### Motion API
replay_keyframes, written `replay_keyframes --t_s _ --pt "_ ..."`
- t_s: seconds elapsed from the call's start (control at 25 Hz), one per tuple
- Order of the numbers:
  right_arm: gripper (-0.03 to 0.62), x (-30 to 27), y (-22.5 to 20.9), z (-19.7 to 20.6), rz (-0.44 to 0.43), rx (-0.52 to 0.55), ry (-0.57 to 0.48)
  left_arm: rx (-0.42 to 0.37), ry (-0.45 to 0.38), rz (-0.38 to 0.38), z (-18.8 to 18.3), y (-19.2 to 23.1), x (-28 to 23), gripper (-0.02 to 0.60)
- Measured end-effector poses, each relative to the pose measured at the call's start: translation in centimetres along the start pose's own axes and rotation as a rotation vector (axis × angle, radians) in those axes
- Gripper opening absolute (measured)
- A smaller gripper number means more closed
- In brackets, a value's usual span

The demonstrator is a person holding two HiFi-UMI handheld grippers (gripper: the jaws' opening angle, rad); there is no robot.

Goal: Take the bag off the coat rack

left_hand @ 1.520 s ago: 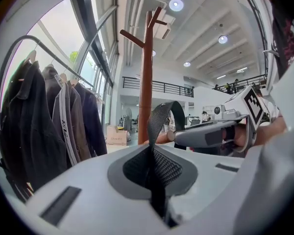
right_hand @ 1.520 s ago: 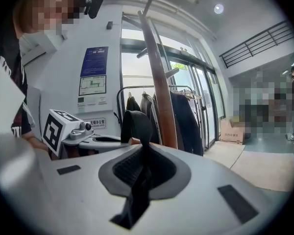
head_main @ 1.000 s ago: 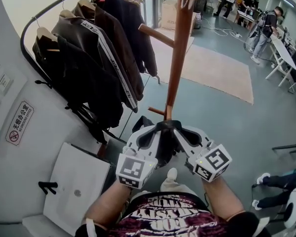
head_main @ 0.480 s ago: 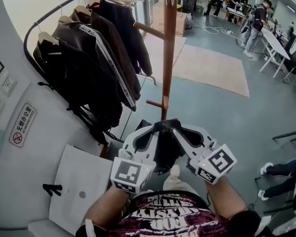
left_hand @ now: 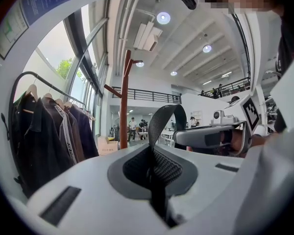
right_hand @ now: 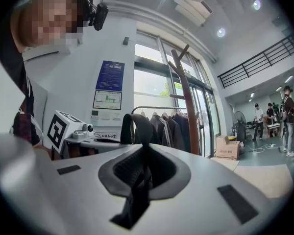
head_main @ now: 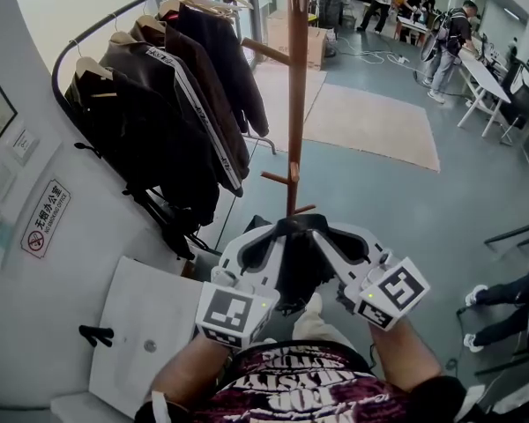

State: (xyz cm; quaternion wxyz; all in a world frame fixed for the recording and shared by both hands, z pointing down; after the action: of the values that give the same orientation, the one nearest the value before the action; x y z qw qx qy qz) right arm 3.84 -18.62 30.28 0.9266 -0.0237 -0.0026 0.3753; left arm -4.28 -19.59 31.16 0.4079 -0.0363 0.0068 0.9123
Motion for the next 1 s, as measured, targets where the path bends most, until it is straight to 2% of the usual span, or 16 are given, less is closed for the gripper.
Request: replay_keyframes --t_s 0.52,1.0 --pt "0.031 0.9 2.9 -0.2 -0.003 0.000 -0.017 -0.010 0.000 -0.009 -0.3 -0.6 3.0 0.006" --pt "0.031 1.7 3.4 -0.4 0.008 -0.002 -0.014 -0.009 -0.003 0.007 -0.4 -1.3 3.4 0.006"
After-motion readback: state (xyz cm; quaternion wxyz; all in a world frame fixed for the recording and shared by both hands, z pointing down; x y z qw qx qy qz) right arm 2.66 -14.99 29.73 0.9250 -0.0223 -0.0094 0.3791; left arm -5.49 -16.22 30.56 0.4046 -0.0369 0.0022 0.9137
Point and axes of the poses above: the fingertips, and each gripper's own axes: x backward along the fingers, y to its left, z out of its underside, the point moved 2 cm from there along x, backward along the fingers
